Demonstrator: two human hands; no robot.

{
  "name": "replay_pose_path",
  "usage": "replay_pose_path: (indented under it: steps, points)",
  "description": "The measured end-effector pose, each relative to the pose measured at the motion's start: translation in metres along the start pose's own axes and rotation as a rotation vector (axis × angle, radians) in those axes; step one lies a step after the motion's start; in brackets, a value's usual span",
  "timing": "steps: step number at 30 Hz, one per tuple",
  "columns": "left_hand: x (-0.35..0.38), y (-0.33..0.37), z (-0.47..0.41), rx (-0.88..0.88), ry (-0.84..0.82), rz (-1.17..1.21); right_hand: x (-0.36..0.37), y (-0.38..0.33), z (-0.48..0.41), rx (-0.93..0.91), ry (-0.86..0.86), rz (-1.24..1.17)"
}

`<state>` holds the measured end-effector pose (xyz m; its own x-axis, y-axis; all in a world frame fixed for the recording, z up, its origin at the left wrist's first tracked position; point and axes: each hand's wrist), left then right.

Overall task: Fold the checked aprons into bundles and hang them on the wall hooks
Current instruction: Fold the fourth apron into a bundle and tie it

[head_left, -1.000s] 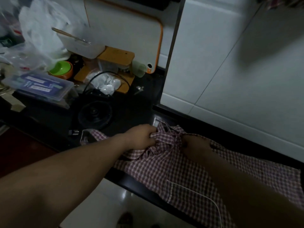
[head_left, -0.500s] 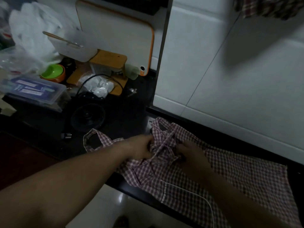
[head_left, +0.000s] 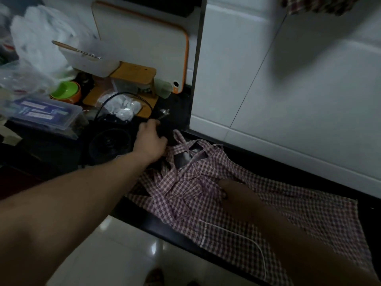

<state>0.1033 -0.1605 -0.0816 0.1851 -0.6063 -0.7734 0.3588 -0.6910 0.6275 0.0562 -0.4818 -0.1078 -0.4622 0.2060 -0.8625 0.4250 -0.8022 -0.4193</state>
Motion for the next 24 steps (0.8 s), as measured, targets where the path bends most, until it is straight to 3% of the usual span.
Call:
replay_pose_path:
  steps: [2,4,6,8,13,16,18,20,22,24]
  points:
    - [0.0,0.008,0.026,0.361,0.095,-0.133,-0.004,-0.002,-0.006,-0.01,0.033,0.055]
    - [0.01,0.008,0.05,0.561,-0.133,-0.244,-0.009,-0.011,-0.01,0.029,-0.02,-0.039]
    - [0.023,0.002,0.063,0.526,-0.405,-0.461,-0.008,-0.024,-0.015,0.081,-0.115,-0.273]
    - [0.032,-0.006,0.067,0.451,-0.47,-0.576,-0.004,-0.035,-0.024,0.121,-0.101,-0.365]
    - [0.032,-0.024,0.063,0.368,-0.371,-0.201,0.009,-0.054,-0.061,0.25,0.019,-0.34]
    - [0.019,-0.013,0.058,0.392,-0.345,-0.067,0.007,-0.066,-0.081,0.163,-0.016,-0.352]
    - [0.005,0.013,0.048,0.277,-0.332,0.231,0.006,-0.071,-0.084,0.107,0.011,-0.32]
    - [-0.011,0.045,0.034,0.052,-0.341,0.657,0.003,-0.065,-0.081,0.12,0.213,-0.266]
    - [-0.023,0.072,0.026,-0.147,-0.452,1.027,-0.007,-0.054,-0.079,0.207,0.466,-0.263]
    - [-0.017,0.08,0.026,-0.218,-0.47,1.137,-0.021,-0.047,-0.081,0.327,0.587,-0.35]
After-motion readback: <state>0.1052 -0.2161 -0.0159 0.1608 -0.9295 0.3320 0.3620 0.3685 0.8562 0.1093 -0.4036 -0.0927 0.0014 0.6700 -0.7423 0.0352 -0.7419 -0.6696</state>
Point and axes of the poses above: each hand's wrist, its own z-axis away from the middle knuckle, its own x-axis out of the palm, y = z × x, and after that the axes turned 2 degrees about y, right-handed
